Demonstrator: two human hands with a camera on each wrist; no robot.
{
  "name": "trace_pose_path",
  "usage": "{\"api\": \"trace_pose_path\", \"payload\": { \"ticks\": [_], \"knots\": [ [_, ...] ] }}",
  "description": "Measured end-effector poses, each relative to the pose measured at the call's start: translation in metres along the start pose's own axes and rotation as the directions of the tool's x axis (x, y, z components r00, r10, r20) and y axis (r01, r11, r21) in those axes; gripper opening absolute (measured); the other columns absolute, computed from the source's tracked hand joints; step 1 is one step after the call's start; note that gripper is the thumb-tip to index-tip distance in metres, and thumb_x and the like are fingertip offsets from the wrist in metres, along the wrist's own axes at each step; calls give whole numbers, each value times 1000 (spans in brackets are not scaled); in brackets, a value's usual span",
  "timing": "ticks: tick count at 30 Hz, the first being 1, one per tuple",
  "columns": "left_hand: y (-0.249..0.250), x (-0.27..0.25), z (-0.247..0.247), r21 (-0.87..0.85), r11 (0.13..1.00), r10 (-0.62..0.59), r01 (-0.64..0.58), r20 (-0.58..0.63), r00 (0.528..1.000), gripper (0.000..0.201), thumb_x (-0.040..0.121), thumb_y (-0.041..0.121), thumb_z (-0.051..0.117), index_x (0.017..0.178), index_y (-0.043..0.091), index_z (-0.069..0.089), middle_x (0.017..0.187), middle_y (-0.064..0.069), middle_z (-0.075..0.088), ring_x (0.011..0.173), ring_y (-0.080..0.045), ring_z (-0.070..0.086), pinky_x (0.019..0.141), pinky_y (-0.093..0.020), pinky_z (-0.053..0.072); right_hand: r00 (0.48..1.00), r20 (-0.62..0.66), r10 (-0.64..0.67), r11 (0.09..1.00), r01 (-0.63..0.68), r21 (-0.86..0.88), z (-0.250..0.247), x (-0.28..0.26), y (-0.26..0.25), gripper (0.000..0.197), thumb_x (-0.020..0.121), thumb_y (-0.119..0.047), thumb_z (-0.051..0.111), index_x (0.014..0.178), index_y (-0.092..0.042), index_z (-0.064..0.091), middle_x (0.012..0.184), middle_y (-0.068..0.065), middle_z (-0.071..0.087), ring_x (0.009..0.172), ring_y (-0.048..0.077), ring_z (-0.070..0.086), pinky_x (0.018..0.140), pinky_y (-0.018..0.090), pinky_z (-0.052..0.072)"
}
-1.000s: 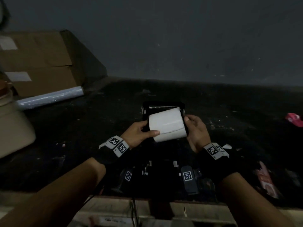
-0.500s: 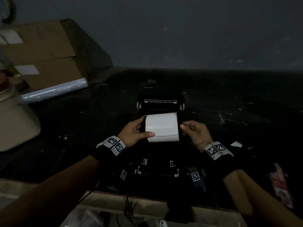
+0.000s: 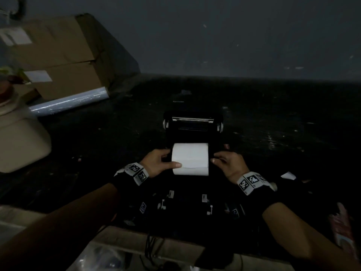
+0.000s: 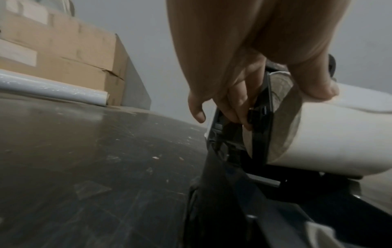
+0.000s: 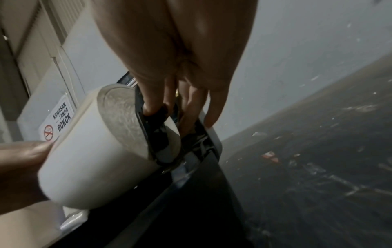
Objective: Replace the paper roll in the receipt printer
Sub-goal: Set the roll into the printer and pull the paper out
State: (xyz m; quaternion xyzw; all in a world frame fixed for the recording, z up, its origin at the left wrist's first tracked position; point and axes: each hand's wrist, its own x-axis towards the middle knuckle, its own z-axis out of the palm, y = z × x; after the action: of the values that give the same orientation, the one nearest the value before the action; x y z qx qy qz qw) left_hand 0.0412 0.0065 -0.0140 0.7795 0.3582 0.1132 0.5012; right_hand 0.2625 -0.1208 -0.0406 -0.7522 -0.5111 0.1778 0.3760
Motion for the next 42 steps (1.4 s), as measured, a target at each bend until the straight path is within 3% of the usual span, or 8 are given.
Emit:
{"api": "trace_pose_path", "payload": {
  "ticks": [7,13,20,25,33,37,39,42],
  "knots": [
    [-17,-4,3,77,997,13,-13,-4,1000,67,70,36,76,129,13,55,128,-3,62,118,-14,57,110,-34,40,998,-21,54,997,-55,-55,22,-12,7,26,83,-15,65,104,1,69,108,19,70,99,26,66,79,6,32],
    [-28,2,8,143,990,13,-12,-4,1000,72,71,35,77,135,17,49,136,-3,57,127,-16,51,111,-27,35,998,-37,58,990,-62,-123,28,-18,11,26,81,-9,66,105,2,68,120,19,65,113,27,60,97,13,30],
    [-32,-3,11,262,963,75,-59,-50,996,64,73,32,76,130,15,54,129,-6,62,119,-16,57,88,-6,33,998,-18,57,984,-59,-171,29,-19,6,25,83,-11,64,105,0,68,117,16,67,109,27,62,88,7,29],
    [-33,-5,13,242,967,99,-79,-72,992,62,73,28,77,129,13,55,129,-7,62,118,-16,57,83,-2,30,998,-38,55,977,-62,-204,29,-22,2,23,82,-11,65,103,-2,70,115,16,68,107,25,63,87,5,28],
    [-32,-3,18,319,945,95,-79,-37,995,70,75,29,75,135,8,47,147,-12,41,135,-23,39,103,-13,24,995,58,75,944,-52,-325,34,-25,-4,30,85,-9,57,114,-5,65,130,12,59,119,24,56,102,21,34],
    [-30,0,14,387,920,65,-55,-14,998,75,74,35,74,136,6,45,145,-13,40,133,-25,39,107,-19,27,997,-24,78,957,-81,-279,29,-27,-10,27,86,-11,57,111,-4,65,121,16,64,110,27,60,94,24,40],
    [-32,1,15,420,907,54,-36,-30,998,75,72,39,75,134,8,47,136,-13,45,126,-25,45,105,-23,33,987,-90,135,963,-152,-222,23,-29,-15,27,88,-26,57,103,-6,68,108,12,69,102,25,63,85,24,43],
    [-32,3,15,420,907,45,-15,-62,997,74,68,40,77,132,15,50,124,-12,49,115,-24,51,99,-24,39,972,77,223,945,-196,-264,20,-31,-24,35,82,-49,59,73,-16,63,68,-1,61,75,18,59,57,17,38]
  ]
}}
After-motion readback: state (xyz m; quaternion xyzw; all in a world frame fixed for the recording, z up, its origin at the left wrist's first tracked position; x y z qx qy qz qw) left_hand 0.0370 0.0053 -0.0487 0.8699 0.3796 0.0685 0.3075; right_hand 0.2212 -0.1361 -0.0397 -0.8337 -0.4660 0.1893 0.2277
